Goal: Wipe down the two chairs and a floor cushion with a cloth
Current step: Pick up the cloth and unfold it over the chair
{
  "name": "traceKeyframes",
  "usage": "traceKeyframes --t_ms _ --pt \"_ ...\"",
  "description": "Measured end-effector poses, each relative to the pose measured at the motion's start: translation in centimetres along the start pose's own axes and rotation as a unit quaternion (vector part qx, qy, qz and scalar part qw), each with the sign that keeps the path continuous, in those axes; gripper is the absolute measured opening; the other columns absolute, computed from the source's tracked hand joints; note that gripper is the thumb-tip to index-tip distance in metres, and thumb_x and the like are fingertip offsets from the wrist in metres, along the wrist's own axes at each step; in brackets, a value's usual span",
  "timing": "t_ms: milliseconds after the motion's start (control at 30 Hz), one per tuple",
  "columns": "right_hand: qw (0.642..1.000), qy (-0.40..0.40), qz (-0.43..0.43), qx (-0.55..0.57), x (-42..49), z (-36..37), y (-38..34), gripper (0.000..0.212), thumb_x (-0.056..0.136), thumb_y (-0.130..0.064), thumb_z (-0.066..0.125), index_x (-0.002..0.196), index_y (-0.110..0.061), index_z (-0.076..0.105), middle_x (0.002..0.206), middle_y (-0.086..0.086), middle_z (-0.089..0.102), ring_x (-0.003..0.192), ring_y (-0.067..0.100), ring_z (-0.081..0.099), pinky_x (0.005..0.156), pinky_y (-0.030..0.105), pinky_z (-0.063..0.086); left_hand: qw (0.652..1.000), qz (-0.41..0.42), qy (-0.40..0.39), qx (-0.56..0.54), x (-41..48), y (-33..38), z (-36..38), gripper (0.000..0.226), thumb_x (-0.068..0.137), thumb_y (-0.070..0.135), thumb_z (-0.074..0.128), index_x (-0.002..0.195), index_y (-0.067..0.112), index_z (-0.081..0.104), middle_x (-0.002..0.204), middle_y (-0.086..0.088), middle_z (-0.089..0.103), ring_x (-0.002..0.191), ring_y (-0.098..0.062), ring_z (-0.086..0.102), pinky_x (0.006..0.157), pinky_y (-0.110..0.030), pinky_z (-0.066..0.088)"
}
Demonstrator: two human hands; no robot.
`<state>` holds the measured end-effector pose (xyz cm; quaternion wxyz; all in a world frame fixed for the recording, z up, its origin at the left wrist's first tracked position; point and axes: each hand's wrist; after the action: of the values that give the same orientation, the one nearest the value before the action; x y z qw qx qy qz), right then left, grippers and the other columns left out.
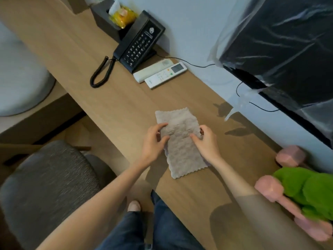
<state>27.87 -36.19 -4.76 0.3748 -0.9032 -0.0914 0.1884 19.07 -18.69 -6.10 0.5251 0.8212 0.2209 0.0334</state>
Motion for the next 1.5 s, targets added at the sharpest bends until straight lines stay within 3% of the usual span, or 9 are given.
traceKeyframes --t_ms 167,300,500,667,800,967,1233,1367,1500 --pt "0.984 -0.095 -0.127 0.083 0.2 2.6 -9.1 0.033 0.087 -0.026 0.069 0.111 -0.025 0.046 0.102 -0.003 0.065 0.091 0.012 0.063 0.081 0.037 0.054 0.990 -0.002 0.141 -0.023 -3.4 -0.3 -9.7 0.041 0.087 0.015 0.069 0.125 0.023 0.057 0.114 0.001 0.057 0.092 0.004 0.057 0.077 -0.009 0.047" --pt "0.945 -0.195 -0.246 0.095 -1.8 7.5 -16.7 0.056 0.087 -0.019 0.069 0.127 -0.038 0.035 0.103 -0.017 0.060 0.085 0.005 0.062 0.073 0.022 0.053 0.967 -0.040 0.251 -0.009 -9.2 -2.1 -17.4 0.044 0.086 0.017 0.070 0.127 0.021 0.057 0.117 0.004 0.058 0.096 -0.005 0.059 0.086 -0.017 0.049" --pt "0.863 -0.324 -0.387 0.034 -9.3 18.6 -24.1 0.027 0.091 -0.021 0.064 0.114 -0.034 0.057 0.111 -0.026 0.055 0.107 -0.014 0.049 0.086 0.004 0.038 0.918 -0.120 0.378 -0.035 -21.3 -8.1 -25.4 0.048 0.088 0.019 0.067 0.133 0.025 0.052 0.123 0.006 0.055 0.091 -0.006 0.063 0.078 -0.012 0.051" --pt "0.837 -0.375 -0.399 -0.008 -17.5 28.8 -25.2 0.026 0.095 -0.014 0.055 0.102 -0.039 0.061 0.102 -0.028 0.052 0.099 -0.018 0.047 0.078 0.004 0.036 0.855 -0.241 0.451 -0.085 -33.3 -15.5 -27.0 0.050 0.090 0.022 0.065 0.137 0.029 0.048 0.128 0.002 0.054 0.096 -0.008 0.064 0.083 -0.017 0.050" --pt "0.828 -0.407 -0.377 -0.078 -22.4 35.6 -23.6 0.038 0.096 -0.009 0.051 0.082 -0.042 0.063 0.100 -0.010 0.057 0.097 0.001 0.049 0.084 0.019 0.036 0.780 -0.360 0.495 -0.127 -40.8 -21.4 -25.0 0.053 0.090 0.024 0.065 0.140 0.021 0.045 0.130 -0.010 0.051 0.097 -0.016 0.061 0.087 -0.026 0.047" --pt "0.780 -0.490 -0.348 -0.175 -26.1 41.6 -20.3 0.024 0.091 -0.010 0.062 0.109 -0.022 0.071 0.116 0.004 0.059 0.110 0.015 0.052 0.097 0.028 0.042 0.723 -0.443 0.495 -0.189 -43.5 -26.9 -21.7 0.063 0.091 0.030 0.062 0.147 0.020 0.034 0.142 -0.015 0.043 0.118 -0.026 0.055 0.100 -0.037 0.046" --pt "0.662 -0.594 -0.353 -0.292 -25.6 48.4 -13.4 0.067 0.073 -0.011 0.082 0.134 -0.020 0.055 0.113 -0.002 0.046 0.106 0.008 0.044 0.090 0.006 0.035 0.683 -0.406 0.515 -0.322 -39.4 -34.3 -17.3 0.079 0.091 0.032 0.062 0.148 0.046 0.008 0.150 0.003 0.039 0.134 -0.018 0.042 0.111 -0.031 0.033" --pt "0.672 -0.594 -0.364 -0.251 -25.1 50.4 -11.3 0.056 0.070 -0.002 0.081 0.121 -0.017 0.066 0.099 -0.002 0.057 0.088 0.000 0.050 0.075 0.002 0.036 0.633 -0.367 0.590 -0.342 -37.6 -36.1 -15.9 0.088 0.086 0.030 0.070 0.128 0.075 0.007 0.143 0.001 0.050 0.127 -0.012 0.051 0.110 -0.035 0.038" --pt "0.719 -0.585 -0.331 -0.176 -26.2 50.7 -10.4 0.055 0.065 0.011 0.079 0.113 -0.014 0.069 0.090 0.003 0.061 0.083 -0.010 0.055 0.071 0.005 0.046 0.619 -0.341 0.617 -0.346 -38.1 -37.0 -16.1 0.089 0.084 0.026 0.072 0.139 0.063 0.012 0.145 0.005 0.046 0.128 -0.005 0.047 0.109 -0.028 0.039"
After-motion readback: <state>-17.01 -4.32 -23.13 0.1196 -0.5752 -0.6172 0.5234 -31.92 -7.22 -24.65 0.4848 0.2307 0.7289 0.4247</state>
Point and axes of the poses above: each hand's wrist, its own x-axis towards the middle knuckle, its own z-axis out of the palm, y = z × x
